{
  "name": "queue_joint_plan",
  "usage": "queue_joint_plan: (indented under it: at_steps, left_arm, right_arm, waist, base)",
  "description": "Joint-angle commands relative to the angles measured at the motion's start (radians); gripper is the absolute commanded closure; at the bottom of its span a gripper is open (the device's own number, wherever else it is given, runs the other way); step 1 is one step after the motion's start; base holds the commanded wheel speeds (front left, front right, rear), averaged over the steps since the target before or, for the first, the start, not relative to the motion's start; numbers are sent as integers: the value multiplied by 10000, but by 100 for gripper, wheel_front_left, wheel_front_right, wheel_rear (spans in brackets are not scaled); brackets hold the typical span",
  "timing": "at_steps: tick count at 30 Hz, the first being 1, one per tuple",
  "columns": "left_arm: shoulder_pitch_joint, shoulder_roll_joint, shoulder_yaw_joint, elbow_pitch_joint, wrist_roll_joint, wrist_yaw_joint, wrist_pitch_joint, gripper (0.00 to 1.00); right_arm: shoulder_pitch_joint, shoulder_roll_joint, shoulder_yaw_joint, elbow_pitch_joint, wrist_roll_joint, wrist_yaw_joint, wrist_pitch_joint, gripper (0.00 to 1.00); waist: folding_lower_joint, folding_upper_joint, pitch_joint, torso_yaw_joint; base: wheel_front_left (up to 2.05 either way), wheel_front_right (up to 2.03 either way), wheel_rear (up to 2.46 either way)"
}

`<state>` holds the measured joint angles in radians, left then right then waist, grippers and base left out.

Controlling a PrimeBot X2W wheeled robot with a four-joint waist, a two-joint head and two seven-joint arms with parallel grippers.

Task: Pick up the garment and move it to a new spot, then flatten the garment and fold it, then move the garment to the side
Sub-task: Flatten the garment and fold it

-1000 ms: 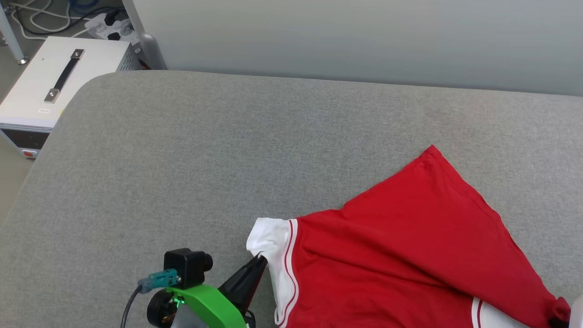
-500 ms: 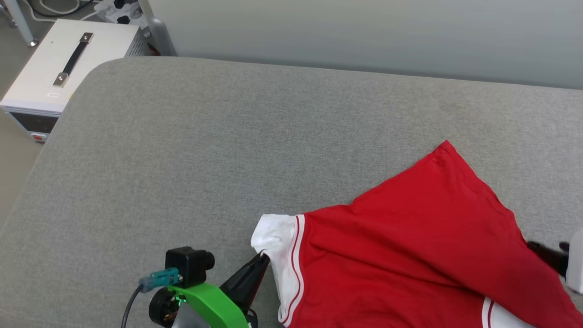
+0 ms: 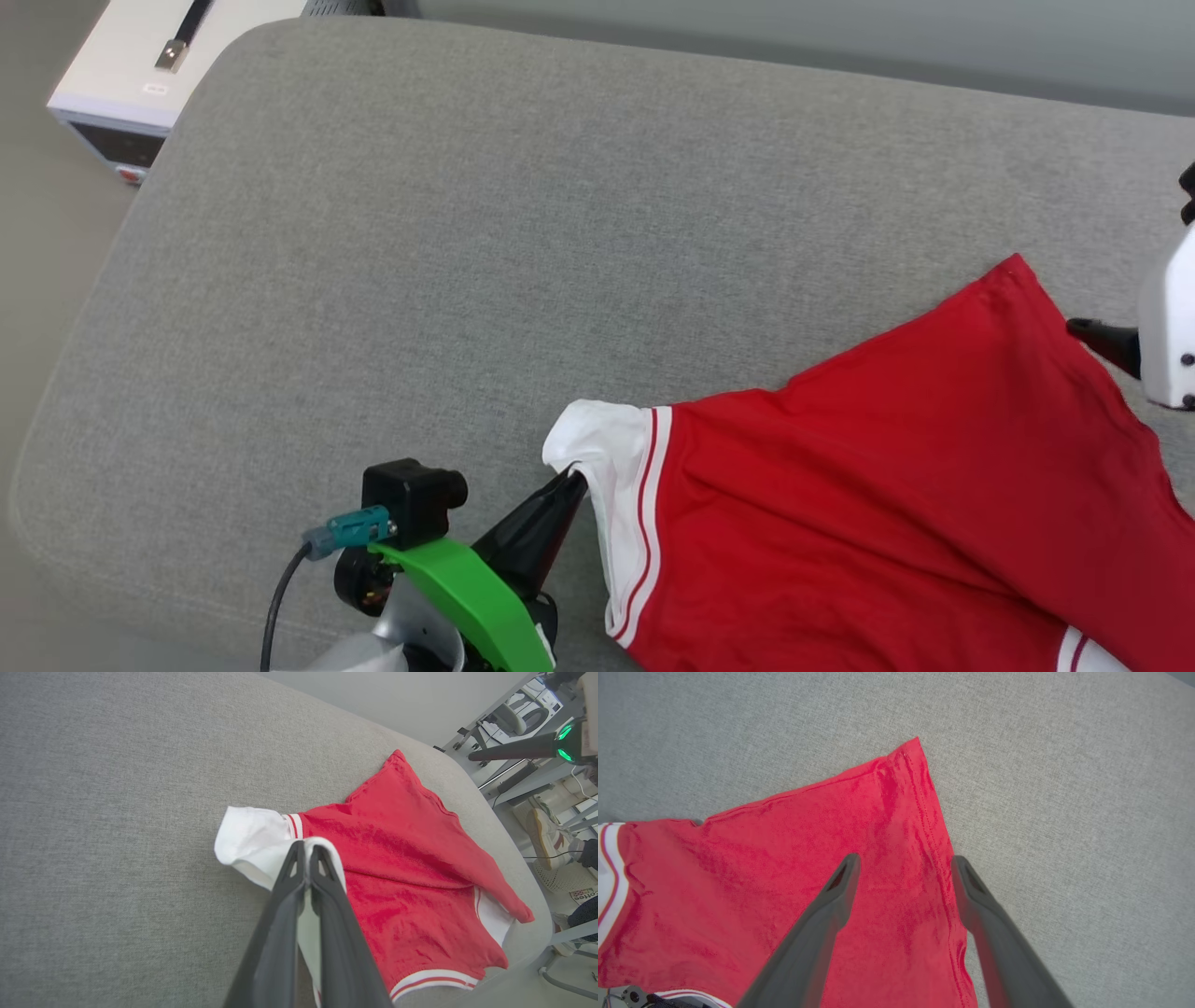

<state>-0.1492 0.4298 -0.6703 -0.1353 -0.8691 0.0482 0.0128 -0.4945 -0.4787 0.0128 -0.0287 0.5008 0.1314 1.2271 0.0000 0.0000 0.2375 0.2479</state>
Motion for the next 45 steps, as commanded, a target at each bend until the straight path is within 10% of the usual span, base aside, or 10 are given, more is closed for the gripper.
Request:
queue_joint_plan:
  at_steps: [1,25,26,28,45]
  left_arm:
    - [-227,-132,24,58,83,-68,-87,100]
    - [-875,-695,-178,477,217,-489,-595,100]
    - [-881,-703,-186,494,213,-497,-602,100]
    - [-892,-709,-189,531,200,-508,-612,100]
    - [-972,-134,343,471,352,-49,-731,100]
  right_arm:
    - [-391,-85,136,244,-158,-7,95,0]
    - [-1354,-591,1213,2469,-680,-7,286,0]
    - [-1282,-611,1281,2481,-651,-7,308,9]
    - [-1171,-668,1404,2490,-635,-7,308,100]
    - [-1333,-360,1377,2791,-533,-7,-2547,100]
  waist:
    - [0,0,643,639]
    - [0,0,1860,1709]
    - [0,0,1862,1726]
    - [0,0,1849,1749]
    - [0,0,367,923]
  base:
    - [0,0,0]
    - [0,0,0]
    - [0,0,0]
    - [0,0,0]
    - [0,0,0]
